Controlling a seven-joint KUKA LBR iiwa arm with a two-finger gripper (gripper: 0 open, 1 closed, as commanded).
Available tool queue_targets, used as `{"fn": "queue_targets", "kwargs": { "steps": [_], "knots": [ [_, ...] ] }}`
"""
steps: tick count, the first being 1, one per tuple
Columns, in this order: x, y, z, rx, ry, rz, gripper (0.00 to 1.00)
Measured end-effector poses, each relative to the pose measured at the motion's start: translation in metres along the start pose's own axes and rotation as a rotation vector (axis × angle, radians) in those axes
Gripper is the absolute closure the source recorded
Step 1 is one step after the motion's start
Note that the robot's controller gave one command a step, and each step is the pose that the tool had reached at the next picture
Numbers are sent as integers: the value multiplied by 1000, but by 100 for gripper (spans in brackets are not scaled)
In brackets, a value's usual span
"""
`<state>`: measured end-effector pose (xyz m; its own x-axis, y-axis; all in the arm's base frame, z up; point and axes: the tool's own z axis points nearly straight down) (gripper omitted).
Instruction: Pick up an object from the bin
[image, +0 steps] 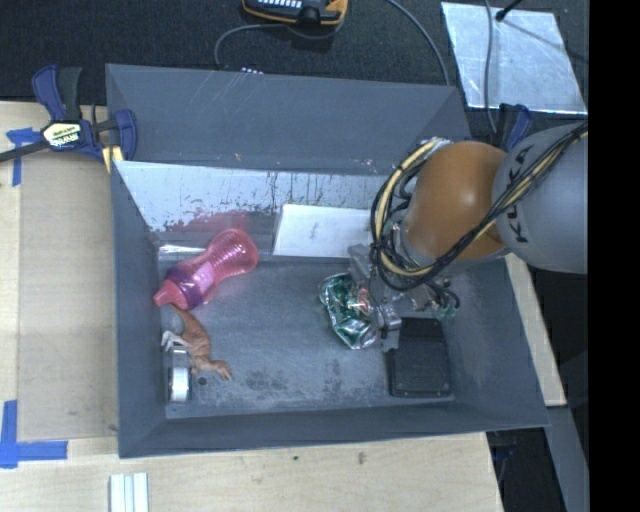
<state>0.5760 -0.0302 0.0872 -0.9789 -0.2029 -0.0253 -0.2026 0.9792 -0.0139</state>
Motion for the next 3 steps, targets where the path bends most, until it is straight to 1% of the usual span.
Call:
{"fn": "queue_targets", "kwargs": {
  "steps": [1,2,3],
  "knots": [
    [0,0,0,0,0,0,100],
    [5,3,-15,-6,1,-1,100],
    [-2,-9,17,0,-2,45,0]
  ]
}}
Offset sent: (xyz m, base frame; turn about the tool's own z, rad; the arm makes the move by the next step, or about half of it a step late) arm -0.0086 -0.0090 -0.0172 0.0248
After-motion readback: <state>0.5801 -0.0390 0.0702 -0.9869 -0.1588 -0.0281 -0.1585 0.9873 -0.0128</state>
